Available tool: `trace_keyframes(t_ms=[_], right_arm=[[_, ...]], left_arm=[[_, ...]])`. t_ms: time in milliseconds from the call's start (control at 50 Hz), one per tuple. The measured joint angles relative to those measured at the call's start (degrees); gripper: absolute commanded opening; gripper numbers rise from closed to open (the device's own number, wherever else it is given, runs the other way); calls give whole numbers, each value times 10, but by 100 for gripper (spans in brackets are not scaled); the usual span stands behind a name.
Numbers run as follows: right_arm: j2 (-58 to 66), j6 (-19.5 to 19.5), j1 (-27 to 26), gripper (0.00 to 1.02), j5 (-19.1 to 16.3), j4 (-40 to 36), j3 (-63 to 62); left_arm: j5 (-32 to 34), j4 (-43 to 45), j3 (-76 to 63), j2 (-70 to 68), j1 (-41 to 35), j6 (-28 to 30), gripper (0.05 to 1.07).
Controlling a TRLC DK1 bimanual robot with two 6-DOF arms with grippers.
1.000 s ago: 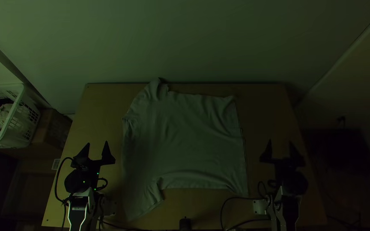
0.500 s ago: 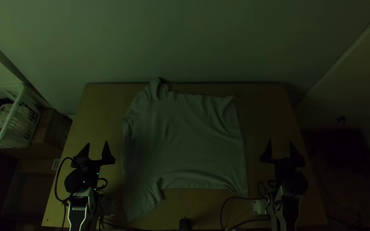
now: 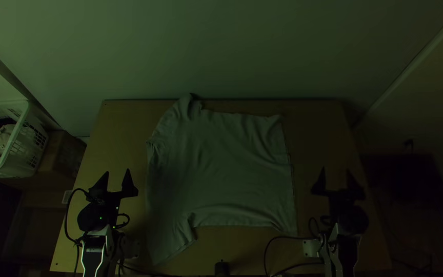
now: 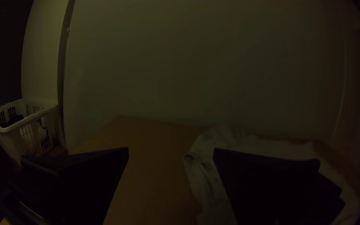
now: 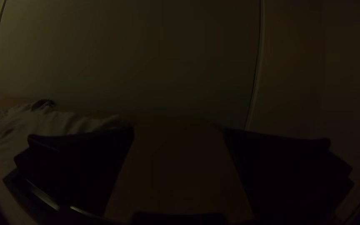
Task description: Fold the t-shirt
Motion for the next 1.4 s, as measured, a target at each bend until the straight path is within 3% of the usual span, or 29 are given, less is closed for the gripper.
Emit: trace_keyframes(t_ms=[420,780,960,1120,1400], right_arm=[[0,9,0,99,-2,0,0],[0,8,3,99,-2,-7,33],[14,-18,3,99,-2,21,75],[75,-35,17,99,-2,58,114],[294,-34,44,99,-1,78,279]], left_arm=[[0,-1,0,0,-14,-15,103],[1,2,4,0,-21,31,103],[5,1,46,41,-23,47,103],[9,-2,144,152,-23,50,103],[11,31,274,300,-26,56,103]])
